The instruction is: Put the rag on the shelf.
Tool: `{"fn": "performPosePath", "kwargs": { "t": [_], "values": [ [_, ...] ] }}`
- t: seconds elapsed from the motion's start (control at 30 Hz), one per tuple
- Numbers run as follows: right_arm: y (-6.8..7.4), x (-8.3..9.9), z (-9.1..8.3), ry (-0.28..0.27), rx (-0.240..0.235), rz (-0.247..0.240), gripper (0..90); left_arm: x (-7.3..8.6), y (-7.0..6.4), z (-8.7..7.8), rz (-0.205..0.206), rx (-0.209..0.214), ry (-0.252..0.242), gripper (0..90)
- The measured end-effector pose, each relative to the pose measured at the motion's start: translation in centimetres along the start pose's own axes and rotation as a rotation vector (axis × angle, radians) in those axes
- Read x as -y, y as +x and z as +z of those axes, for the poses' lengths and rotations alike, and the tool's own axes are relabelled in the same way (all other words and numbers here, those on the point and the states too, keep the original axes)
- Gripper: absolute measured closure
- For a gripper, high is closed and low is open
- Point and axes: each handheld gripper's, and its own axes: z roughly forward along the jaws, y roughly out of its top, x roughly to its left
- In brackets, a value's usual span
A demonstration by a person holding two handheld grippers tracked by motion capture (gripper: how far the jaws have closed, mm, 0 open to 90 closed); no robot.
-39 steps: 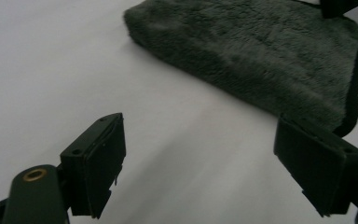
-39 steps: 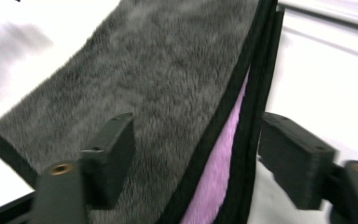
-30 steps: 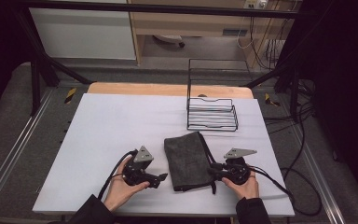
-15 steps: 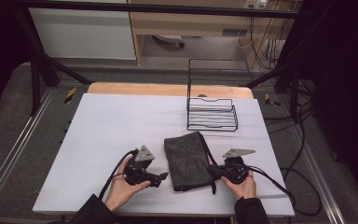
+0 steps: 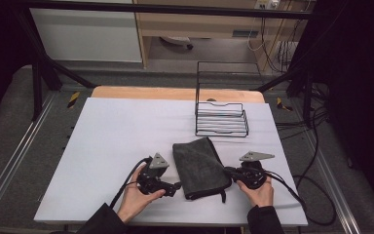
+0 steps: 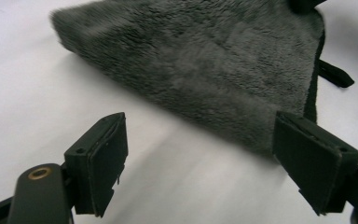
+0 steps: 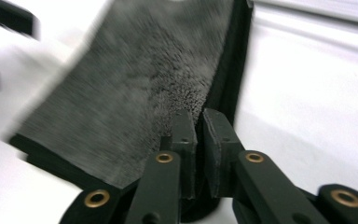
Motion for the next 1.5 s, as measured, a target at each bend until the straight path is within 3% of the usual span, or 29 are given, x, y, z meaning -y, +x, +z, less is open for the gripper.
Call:
{"fn": "performPosePath", "kwargs": {
  "t": [0.03, 0.1, 0.2, 0.27, 0.3, 0.47, 0.5, 0.57, 0.6, 0.9, 0.93, 1.03, 1.07, 1.13, 1.2, 1.3, 1.5],
  "values": [
    [0.0, 0.1, 0.3, 0.026, 0.011, -0.009, 73.0, -0.1, -0.3, 0.3, -0.003, 0.004, 0.007, 19.3],
    [-0.2, -0.3, 0.2, -0.015, -0.002, -0.008, 68.3, -0.1, -0.8, 0.8, -0.005, 0.011, 0.018, 24.1],
    [-0.9, -1.5, 0.0, -0.101, -0.010, 0.019, 65.3, -0.4, -1.8, 1.8, -0.032, 0.021, 0.017, 30.0],
    [-1.2, -2.0, 0.4, -0.111, 0.006, 0.016, 65.4, -0.5, -2.0, 2.0, -0.034, 0.010, 0.020, 34.2],
    [-1.7, -2.6, 1.7, -0.098, 0.023, 0.011, 65.2, -0.5, -2.1, 2.2, -0.030, 0.001, 0.027, 36.2],
    [-2.0, -3.0, 4.9, -0.068, 0.012, 0.003, 73.3, -0.2, -2.6, 3.0, -0.042, -0.021, 0.051, 42.5],
    [-2.0, -3.0, 5.2, -0.056, 0.006, 0.004, 79.1, -0.1, -2.7, 3.1, -0.046, -0.022, 0.050, 43.2],
    [-2.1, -3.0, 5.3, -0.056, -0.009, 0.011, 81.3, 0.0, -2.9, 3.2, -0.051, -0.025, 0.047, 43.7],
    [-2.0, -3.1, 5.1, -0.056, -0.007, -0.002, 90.0, 0.1, -2.9, 3.1, -0.049, -0.023, 0.046, 44.9],
    [-2.1, -3.4, 4.4, -0.101, 0.065, -0.030, 90.0, 0.7, -3.1, 3.0, -0.082, 0.003, 0.035, 52.1],
    [-2.3, -3.4, 4.4, -0.102, 0.094, -0.031, 90.0, 0.8, -3.2, 3.0, -0.080, 0.005, 0.040, 52.9],
    [-2.6, -3.2, 4.6, -0.074, 0.109, -0.018, 90.0, 0.8, -3.4, 3.1, -0.083, 0.001, 0.038, 54.0],
    [-2.6, -3.1, 4.5, -0.081, 0.089, -0.011, 89.0, 0.8, -3.4, 3.2, -0.089, 0.005, 0.038, 54.4],
    [-2.4, -2.9, 3.7, -0.097, 0.060, -0.007, 75.4, 0.8, -3.3, 3.3, -0.098, 0.009, 0.043, 55.1],
    [-2.1, -2.7, 2.6, -0.103, 0.014, -0.006, 67.2, 0.8, -3.5, 3.3, -0.089, -0.002, 0.041, 56.1],
    [-1.4, -1.6, 1.2, -0.099, -0.015, -0.006, 57.6, 0.7, -3.8, 3.4, -0.093, -0.019, 0.049, 59.1],
    [-0.7, 0.4, 1.3, -0.020, -0.033, -0.020, 54.2, 0.5, -3.8, 3.5, -0.115, -0.010, 0.063, 69.9]
  ]
}}
